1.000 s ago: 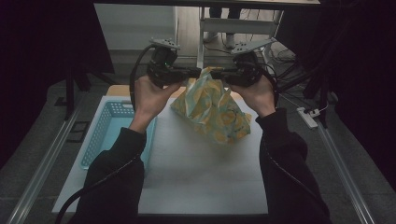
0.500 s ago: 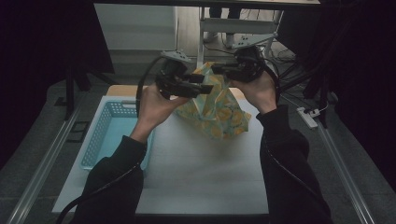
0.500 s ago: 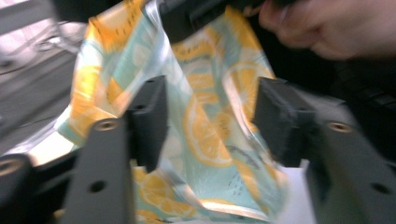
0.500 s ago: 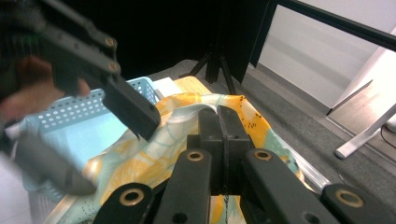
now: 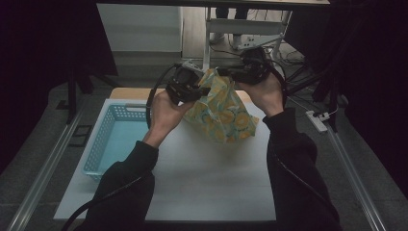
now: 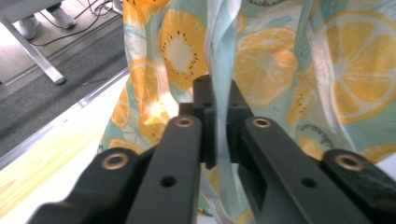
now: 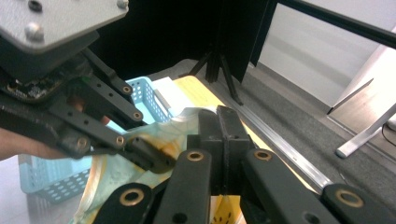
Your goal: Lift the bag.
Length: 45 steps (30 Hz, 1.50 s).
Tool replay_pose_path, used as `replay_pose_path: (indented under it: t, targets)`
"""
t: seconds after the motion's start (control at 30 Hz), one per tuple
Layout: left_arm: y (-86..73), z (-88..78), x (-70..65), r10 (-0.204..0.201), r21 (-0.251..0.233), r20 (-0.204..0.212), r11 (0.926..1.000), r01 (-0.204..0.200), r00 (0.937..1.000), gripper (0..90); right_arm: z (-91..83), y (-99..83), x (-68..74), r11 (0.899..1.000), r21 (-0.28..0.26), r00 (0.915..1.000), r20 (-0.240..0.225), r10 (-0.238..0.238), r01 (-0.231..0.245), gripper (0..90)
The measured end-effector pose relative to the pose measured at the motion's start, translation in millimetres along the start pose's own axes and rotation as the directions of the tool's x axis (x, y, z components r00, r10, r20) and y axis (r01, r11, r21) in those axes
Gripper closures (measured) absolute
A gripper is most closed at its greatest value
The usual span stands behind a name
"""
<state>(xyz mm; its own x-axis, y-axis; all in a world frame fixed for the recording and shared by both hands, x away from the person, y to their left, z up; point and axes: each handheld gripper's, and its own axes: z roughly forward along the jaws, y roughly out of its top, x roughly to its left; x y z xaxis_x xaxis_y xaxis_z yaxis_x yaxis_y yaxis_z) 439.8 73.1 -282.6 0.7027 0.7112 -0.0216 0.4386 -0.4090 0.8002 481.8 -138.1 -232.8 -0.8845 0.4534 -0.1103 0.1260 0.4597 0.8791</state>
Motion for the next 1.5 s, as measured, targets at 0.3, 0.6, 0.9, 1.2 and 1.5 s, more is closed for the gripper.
replay_pose_path:
  t: [0.3, 0.6, 0.9, 1.2, 1.5]
  targets:
    - [23.8, -35.1, 9.1, -0.040, -0.116, 0.051, 0.9922, 0.045, 0.9979, 89.5, -16.0, 22.4, -3.4, 0.999, -0.040, 0.9992, 0.039, -0.009, 0.011, 90.0]
    - [21.0, -27.1, 22.4, -0.076, -0.088, 0.067, 0.9928, 0.081, 0.9949, 89.0, -7.4, 21.1, -8.2, 1.000, 0.001, 0.9991, 0.042, -0.004, 0.004, 90.0]
    - [15.0, -22.4, 35.4, -0.082, -0.064, 0.132, 0.9938, 0.091, 0.9879, 78.3, -5.4, 9.9, -10.6, 1.000, 0.004, 0.9996, -0.009, 0.026, -0.026, 69.3]
    - [8.0, -22.7, 41.2, -0.056, -0.067, 0.216, 0.9952, 0.072, 0.9749, 38.0, -10.7, -5.5, -12.1, 0.998, 0.004, 0.9983, 0.003, 0.058, -0.058, 43.9]
    - [2.1, -36.1, 41.3, -0.037, -0.068, 0.211, 0.9963, 0.052, 0.9768, 19.6, -17.7, -16.4, -8.4, 0.996, -0.018, 0.9956, -0.036, 0.087, -0.087, 28.6]
